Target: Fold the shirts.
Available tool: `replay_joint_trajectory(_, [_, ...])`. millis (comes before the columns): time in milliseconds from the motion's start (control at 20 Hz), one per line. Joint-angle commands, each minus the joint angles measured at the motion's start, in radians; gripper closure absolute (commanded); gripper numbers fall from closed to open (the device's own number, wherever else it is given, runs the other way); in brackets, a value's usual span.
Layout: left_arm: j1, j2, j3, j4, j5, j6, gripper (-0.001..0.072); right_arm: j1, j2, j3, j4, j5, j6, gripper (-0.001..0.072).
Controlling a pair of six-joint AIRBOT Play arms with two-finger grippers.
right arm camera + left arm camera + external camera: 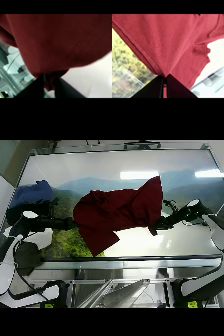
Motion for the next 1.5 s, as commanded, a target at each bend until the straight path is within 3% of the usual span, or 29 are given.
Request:
replay_joint_trajectory(0, [0.001, 0.0, 0.001, -0.01, -0.018, 0.0, 0.0684, 0.016, 0.046, 0.0, 0.1, 0.006, -0.003, 0.0691])
replay_joint_trajectory(300, [0.002, 0.007, 0.001, -0.045, -0.026, 0.01, 0.0684, 0.016, 0.172, 0.0, 0.105, -0.06, 0.055, 0.0693])
replay_joint_trajectory(500, [0.035, 0.143, 0.137, -0.425, -0.206, 0.206, 0.0685, 0.01, 0.4, 0.029, 0.188, -0.06, 0.068, 0.0693])
replay_joint_trajectory(650, [0.087, 0.291, 0.365, -0.699, -0.245, 0.216, 0.0684, -0.045, 0.626, 0.169, 0.376, -0.102, 0.034, 0.0693])
replay_joint_trajectory(850, [0.219, 0.439, 0.734, -0.945, -0.187, 0.23, 0.0683, -0.169, 0.867, 0.468, 0.479, -0.328, 0.007, 0.0693])
replay_joint_trajectory(1000, [0.41, 0.514, 0.944, -0.945, -0.125, 0.188, 0.0683, -0.26, 0.967, 0.625, 0.463, -0.429, 0.0, 0.0692])
replay_joint_trajectory(1200, [0.687, 0.518, 0.98, -0.946, -0.198, 0.043, 0.0683, -0.3, 1.0, 0.679, 0.414, -0.478, -0.006, 0.0693])
replay_joint_trajectory(1300, [0.671, 0.498, 0.904, -0.943, -0.206, 0.045, 0.0682, -0.296, 0.936, 0.672, 0.412, -0.406, 0.04, 0.0693])
replay_joint_trajectory(1450, [0.44, 0.402, 0.786, -0.765, -0.236, 0.048, 0.0683, -0.242, 0.778, 0.616, 0.406, -0.271, 0.087, 0.0694])
